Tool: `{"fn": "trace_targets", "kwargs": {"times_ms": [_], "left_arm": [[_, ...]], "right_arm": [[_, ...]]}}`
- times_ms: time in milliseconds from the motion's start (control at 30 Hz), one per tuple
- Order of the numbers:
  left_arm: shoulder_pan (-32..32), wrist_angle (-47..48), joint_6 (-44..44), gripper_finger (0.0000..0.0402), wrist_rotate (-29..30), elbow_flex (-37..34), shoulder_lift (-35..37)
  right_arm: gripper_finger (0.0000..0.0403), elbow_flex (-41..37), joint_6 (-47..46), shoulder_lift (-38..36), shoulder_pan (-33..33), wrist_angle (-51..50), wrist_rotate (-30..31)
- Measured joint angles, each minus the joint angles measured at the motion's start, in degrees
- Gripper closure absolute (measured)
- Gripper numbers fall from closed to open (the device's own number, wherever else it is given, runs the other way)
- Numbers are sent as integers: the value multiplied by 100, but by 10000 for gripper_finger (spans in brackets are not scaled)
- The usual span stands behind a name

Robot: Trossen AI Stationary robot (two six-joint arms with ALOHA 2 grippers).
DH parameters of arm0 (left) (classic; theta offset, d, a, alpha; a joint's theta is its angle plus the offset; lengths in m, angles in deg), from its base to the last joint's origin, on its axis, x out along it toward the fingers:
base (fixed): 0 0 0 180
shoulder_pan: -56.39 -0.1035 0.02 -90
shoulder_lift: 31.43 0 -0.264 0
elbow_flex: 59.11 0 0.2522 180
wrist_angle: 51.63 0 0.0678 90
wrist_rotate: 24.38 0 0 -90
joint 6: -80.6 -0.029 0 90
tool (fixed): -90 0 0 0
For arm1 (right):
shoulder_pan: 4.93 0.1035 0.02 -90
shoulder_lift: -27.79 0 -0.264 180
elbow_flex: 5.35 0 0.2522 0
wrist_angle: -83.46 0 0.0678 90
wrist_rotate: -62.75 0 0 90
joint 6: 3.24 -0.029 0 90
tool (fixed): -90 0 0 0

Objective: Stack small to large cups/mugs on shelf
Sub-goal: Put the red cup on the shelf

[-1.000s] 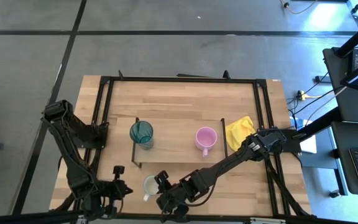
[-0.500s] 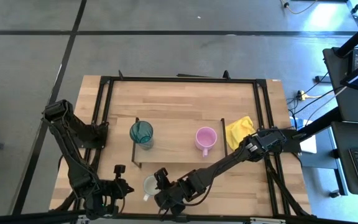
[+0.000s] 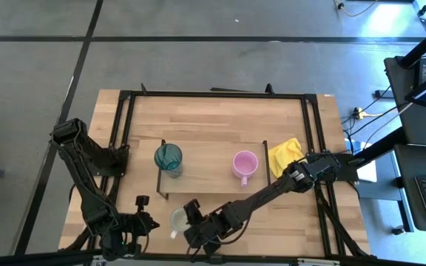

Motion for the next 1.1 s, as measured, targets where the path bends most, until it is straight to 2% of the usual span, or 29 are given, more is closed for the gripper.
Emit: {"fn": "trace_targets", "kwargs": {"times_ms": [333,800,933,1100], "left_arm": [[0,98,0,400,1,1,0],[0,135,2,396,56,0,0],[0,136,2,400,56,0,0],[0,138,12,397,57,0,0]], "right_arm": [[246,0,-26,5,-2,-194,388],[362,0,-304,5,7,-450,353],[371,0,-303,5,34,-526,348],[365,0,-302,5,85,-556,356]]}}
